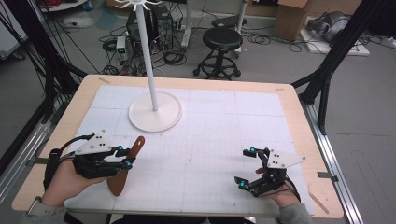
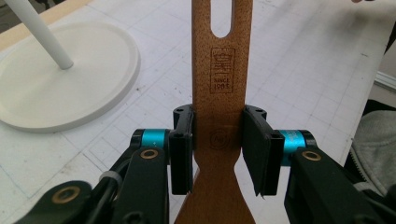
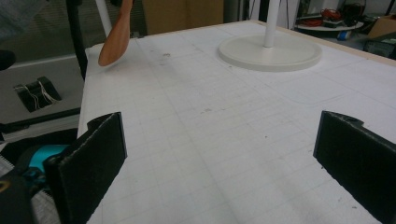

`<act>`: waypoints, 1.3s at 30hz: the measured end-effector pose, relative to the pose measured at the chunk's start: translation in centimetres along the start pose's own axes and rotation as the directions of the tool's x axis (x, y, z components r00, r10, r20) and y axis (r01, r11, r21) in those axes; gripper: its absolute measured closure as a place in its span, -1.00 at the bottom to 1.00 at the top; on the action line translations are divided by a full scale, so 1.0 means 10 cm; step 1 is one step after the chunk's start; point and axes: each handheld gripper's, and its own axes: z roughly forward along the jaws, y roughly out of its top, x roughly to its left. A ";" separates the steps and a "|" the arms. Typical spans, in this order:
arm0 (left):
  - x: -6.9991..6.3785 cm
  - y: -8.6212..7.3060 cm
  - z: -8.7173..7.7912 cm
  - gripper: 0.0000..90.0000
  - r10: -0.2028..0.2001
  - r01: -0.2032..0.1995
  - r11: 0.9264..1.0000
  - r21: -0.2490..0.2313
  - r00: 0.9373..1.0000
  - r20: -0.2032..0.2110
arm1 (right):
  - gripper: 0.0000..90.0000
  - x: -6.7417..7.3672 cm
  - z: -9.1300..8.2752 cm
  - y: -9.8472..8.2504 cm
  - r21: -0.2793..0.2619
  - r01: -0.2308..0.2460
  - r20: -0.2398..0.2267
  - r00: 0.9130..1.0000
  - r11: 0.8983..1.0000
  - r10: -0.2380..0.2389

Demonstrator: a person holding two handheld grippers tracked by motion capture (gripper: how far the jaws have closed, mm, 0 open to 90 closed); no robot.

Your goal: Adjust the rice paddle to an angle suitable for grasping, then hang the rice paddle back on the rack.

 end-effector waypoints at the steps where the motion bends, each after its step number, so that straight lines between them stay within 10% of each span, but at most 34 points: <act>1: 0.00 0.00 -0.01 0.45 -0.002 0.002 1.000 -0.006 1.000 -0.002 | -0.97 0.00 0.00 0.00 -0.004 0.006 0.001 1.000 1.000 -0.006; 26: 0.20 -0.08 -0.19 0.45 -0.091 0.094 0.983 -0.157 0.996 0.028 | -0.97 -0.01 -0.01 0.01 -0.021 -0.008 0.000 1.000 1.000 0.008; 39: 0.43 0.02 -0.29 0.45 -0.079 0.089 0.984 -0.152 0.994 0.073 | -0.97 0.00 -0.02 0.01 -0.036 -0.006 0.003 1.000 0.999 0.006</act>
